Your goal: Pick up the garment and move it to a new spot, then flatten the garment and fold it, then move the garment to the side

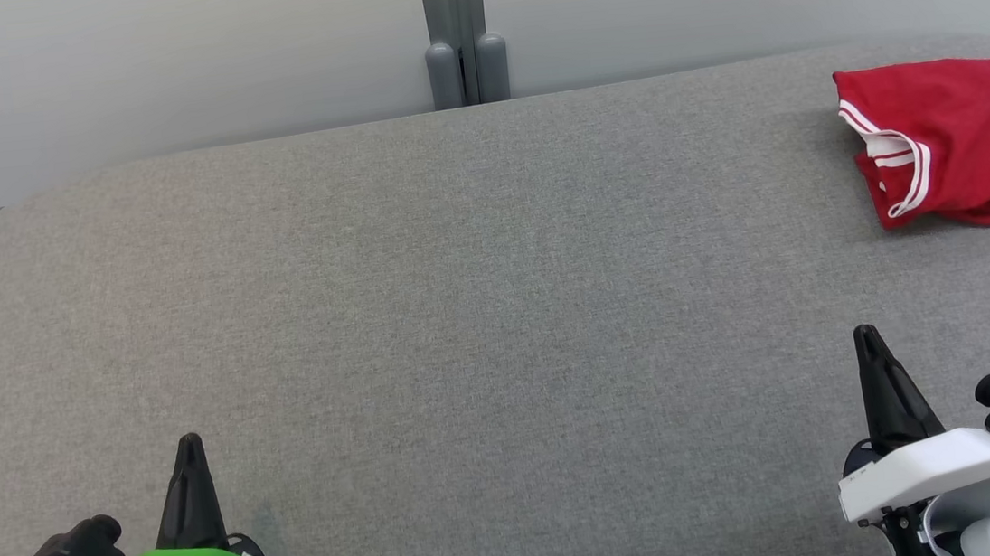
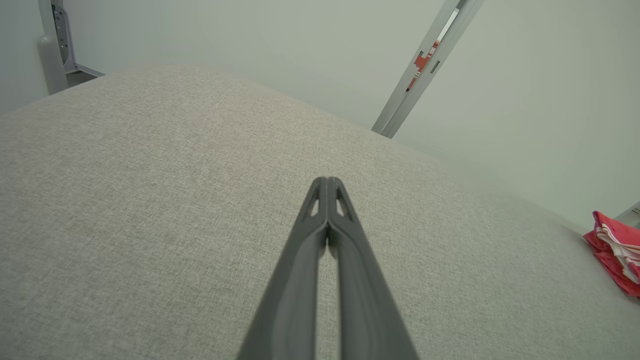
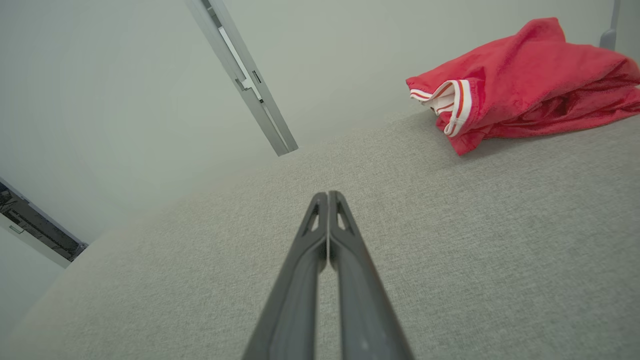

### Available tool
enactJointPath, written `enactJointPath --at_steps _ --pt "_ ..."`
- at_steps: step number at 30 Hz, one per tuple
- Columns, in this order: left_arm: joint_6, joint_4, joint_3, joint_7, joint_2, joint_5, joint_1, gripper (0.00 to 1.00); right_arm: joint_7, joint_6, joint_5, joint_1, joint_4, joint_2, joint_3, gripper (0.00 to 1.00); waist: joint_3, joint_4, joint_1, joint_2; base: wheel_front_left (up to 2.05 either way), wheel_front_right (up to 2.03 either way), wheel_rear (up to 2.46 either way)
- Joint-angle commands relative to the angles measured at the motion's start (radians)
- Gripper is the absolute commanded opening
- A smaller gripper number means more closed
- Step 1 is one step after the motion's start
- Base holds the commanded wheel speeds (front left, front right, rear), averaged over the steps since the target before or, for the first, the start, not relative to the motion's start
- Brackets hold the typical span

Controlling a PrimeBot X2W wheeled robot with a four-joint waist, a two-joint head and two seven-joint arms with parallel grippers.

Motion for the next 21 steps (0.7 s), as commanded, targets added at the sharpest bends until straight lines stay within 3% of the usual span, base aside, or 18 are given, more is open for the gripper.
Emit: enactJointPath --at_steps 1,21 --pt "0.000 -0.020 0.008 0.008 0.005 -0.044 -0.020 0.00 0.010 0.000 0.049 -0.029 -0.009 -0.006 -0.006 0.00 0.000 -0.001 0.0001 0.0000 0.00 0.00 0.00" --pt "-0.001 -0.039 0.025 0.086 0.003 -0.329 -0.031 0.00 0.083 0.000 0.352 -0.052 0.014 -0.007 -0.023 0.00 -0.006 -0.007 0.0001 0.0000 0.00 0.00 0.00"
